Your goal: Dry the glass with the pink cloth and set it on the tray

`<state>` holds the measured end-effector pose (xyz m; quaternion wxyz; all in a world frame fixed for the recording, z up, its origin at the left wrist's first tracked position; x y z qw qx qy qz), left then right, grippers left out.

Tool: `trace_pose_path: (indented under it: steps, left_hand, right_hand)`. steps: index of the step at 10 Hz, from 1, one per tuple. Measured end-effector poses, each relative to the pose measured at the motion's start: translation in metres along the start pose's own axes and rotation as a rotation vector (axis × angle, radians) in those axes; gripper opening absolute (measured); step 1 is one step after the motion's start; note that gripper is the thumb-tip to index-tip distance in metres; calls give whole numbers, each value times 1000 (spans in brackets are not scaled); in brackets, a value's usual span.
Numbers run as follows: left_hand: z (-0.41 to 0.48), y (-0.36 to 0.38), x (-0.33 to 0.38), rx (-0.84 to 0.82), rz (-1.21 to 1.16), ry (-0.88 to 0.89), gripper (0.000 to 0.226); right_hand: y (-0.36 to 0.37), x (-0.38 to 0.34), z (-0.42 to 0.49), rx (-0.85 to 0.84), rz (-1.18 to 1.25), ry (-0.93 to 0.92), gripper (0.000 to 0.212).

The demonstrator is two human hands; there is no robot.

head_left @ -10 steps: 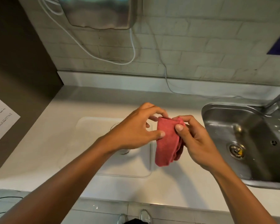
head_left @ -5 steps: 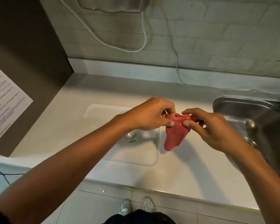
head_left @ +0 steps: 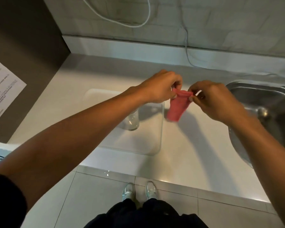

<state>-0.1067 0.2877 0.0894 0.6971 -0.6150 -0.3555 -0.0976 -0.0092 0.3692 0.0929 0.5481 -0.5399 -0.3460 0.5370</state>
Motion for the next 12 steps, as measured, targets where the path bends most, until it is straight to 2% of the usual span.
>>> trace_pose_path:
  steps: [1, 2, 3, 4, 6, 7, 8, 9, 10, 11, 12]
  left_hand:
    - [-10, 9, 0, 153, -8, 0, 15]
    - [-34, 66, -8, 137, 36, -21, 17]
    - [-58, 133, -26, 0, 198, -99, 27]
    - [-86, 169, -27, -77, 261, -85, 32]
    - [-128, 181, -6, -122, 256, 24, 28]
    - [-142, 186, -3, -122, 262, 75, 34]
    - [-146, 187, -6, -107, 267, 87, 13]
    - [-150, 197, -8, -166, 286, 117, 36]
    - [-155, 175, -8, -70, 186, 67, 24]
    - [-161, 151, -8, 77, -40, -5, 28]
    - [-166, 117, 7, 236, -147, 46, 29]
  right_hand:
    - [10, 4, -6, 98, -18, 5, 19]
    - [49, 2, -31, 63, 1, 24, 21]
    - [102, -5, -67, -77, 60, 43, 21]
    - [139, -15, -103, -178, 75, 56, 16]
    - [146, -33, -139, -176, 88, 7, 19]
    - [149, -35, -149, -196, 93, -14, 22]
    - [154, -33, -156, -205, 120, -7, 26]
    - [158, -30, -160, -189, 158, 9, 28]
    - [160, -26, -158, -152, 159, 5, 26]
    - [146, -23, -146, -32, 126, 20, 26]
    - [114, -21, -126, 85, 216, 128, 26]
Point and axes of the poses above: each hand's wrist, its own z-axis towards the middle knuckle, its own y-axis out of the palm, x = y × z, the point moved 10 cm from there along z, towards the middle knuckle, and after that the axes turned 8 degrees about -z, right-handed, at the moved point
